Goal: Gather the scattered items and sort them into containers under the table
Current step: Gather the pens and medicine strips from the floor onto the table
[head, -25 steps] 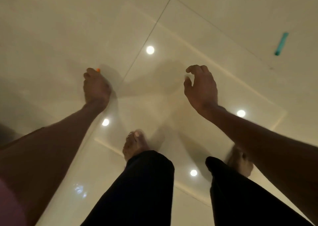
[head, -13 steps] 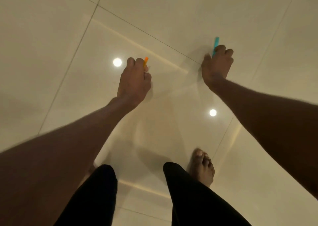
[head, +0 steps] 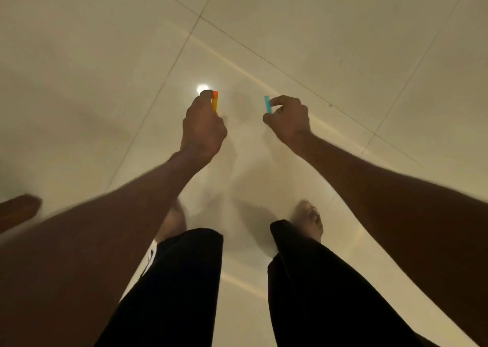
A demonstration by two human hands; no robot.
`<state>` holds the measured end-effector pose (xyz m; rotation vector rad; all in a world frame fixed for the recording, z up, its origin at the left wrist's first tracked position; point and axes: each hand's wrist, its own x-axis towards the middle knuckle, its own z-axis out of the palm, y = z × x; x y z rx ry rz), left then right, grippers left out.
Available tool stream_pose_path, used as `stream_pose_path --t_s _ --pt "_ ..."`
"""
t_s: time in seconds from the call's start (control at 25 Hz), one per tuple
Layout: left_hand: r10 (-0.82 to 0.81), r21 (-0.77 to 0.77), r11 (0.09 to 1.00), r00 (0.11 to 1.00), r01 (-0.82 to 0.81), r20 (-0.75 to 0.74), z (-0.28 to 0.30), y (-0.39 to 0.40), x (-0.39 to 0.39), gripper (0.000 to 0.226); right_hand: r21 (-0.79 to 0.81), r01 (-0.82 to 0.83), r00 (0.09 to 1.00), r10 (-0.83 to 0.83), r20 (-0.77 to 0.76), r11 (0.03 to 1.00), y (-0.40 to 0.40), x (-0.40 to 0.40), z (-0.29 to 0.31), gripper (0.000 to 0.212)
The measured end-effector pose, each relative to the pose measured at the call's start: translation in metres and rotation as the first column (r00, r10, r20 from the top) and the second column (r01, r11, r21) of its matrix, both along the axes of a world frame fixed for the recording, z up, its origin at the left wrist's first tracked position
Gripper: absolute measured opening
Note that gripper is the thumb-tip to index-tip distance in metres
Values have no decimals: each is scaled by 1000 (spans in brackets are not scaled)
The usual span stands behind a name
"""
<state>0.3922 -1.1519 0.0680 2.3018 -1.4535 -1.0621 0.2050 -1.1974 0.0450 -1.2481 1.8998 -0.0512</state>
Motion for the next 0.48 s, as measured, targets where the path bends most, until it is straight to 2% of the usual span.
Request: stream_pose_path --t_s 0.08,0.16,0.36,0.48 --pt "79 -2 997 997 -79 -13 61 17 20 54 -12 -79 993 79 85 997 17 36 64 41" --pt "132 -4 991 991 -132 -36 126 37 41 59 -57 -181 978 186 98 982 28 73 135 40" --pt "352 -11 935 929 -355 -119 296 102 115 41 -131 -401 909 411 64 907 60 179 319 32" --pt "447 -41 893 893 -449 -45 387 143 172 37 -151 -543 826 558 81 826 94 244 418 39"
